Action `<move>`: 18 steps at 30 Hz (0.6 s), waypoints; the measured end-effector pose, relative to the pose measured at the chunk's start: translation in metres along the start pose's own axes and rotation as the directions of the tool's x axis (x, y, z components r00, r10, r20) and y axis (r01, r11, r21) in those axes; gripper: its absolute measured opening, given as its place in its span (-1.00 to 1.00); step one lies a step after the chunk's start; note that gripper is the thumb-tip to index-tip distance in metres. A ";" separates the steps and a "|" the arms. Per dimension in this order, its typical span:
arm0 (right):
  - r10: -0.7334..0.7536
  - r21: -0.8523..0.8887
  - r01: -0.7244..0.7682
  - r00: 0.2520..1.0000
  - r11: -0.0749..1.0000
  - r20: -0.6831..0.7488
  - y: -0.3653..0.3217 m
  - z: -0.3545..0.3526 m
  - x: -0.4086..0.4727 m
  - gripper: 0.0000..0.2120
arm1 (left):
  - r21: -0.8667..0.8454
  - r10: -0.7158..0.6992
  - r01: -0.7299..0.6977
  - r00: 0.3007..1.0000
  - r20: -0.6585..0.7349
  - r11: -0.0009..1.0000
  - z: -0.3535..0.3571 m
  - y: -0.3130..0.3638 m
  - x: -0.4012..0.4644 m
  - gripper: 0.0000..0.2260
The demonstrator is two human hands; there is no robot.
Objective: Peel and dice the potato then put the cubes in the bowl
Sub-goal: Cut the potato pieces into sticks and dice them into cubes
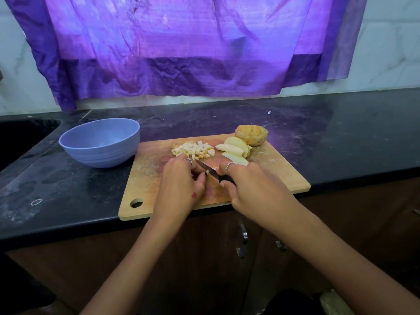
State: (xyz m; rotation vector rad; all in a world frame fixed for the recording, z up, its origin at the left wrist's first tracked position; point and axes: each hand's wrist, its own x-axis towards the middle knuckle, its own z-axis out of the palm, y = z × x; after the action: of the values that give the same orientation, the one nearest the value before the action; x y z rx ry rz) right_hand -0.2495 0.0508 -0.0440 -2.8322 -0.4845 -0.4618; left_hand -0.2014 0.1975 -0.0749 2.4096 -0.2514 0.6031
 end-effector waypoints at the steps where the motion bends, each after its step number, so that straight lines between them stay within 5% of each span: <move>1: -0.002 0.001 0.002 1.000 1.000 0.002 0.000 0.000 -0.001 -0.76 | 0.001 0.000 0.000 1.000 -0.005 1.000 0.001 0.000 0.000 -0.91; 18: -0.016 0.080 0.018 0.999 0.997 -0.028 -0.003 -0.016 -0.029 -0.72 | 0.015 -0.080 0.080 0.997 -0.001 0.997 -0.011 0.008 -0.009 -0.94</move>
State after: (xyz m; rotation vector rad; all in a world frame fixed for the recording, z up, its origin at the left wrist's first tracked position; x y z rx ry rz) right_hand -0.2809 0.0407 -0.0388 -2.7435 -0.5100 -0.4735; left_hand -0.2162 0.1982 -0.0670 2.4217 -0.1504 0.5712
